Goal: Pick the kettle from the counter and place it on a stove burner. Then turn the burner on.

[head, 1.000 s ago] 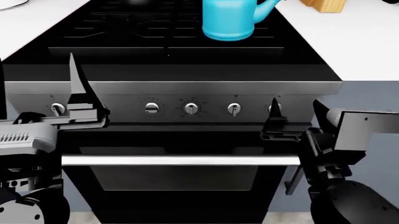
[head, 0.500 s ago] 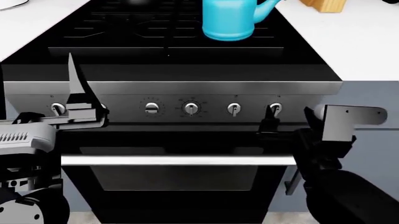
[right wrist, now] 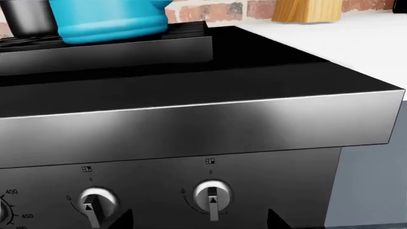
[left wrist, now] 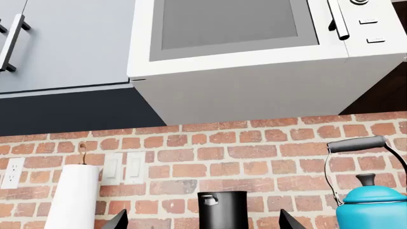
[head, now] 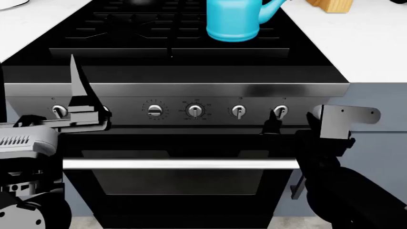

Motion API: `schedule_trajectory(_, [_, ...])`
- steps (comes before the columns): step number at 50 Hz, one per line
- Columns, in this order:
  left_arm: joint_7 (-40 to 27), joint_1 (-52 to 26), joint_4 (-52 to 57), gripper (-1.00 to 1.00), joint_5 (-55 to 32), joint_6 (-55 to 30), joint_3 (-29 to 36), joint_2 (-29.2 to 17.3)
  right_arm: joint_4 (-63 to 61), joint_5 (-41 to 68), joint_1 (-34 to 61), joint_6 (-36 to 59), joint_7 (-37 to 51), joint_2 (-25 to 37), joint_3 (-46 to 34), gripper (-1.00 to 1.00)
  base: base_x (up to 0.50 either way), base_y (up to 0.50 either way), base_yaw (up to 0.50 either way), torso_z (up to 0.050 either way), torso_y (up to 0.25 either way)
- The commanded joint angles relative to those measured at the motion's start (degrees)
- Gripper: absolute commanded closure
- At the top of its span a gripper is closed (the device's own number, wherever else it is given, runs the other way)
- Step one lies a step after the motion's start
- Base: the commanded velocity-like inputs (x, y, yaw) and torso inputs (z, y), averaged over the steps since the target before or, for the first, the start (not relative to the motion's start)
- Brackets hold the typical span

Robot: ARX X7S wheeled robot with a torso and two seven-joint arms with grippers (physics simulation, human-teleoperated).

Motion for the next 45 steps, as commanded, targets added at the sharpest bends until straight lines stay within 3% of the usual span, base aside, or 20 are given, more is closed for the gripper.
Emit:
schedule_trajectory(1, [-0.18,-0.07,-0.06,-1.00,-0.06,0.02,0.19,-0.11,2.73,-0.91,1.37,-0.13,-0.50,-0.45,-0.90,-1.00,0.00,0.00,0.00,0.000,0.000])
schedule_trajectory(45, [-0.62,-0.20,-1.29,-1.00,-0.32,0.81,0.79,-0.39,15.18,-5.06,6.30,-3.26,-4.39,-2.41,-3.96,-1.00,0.00,0.00,0.00,0.000,0.000])
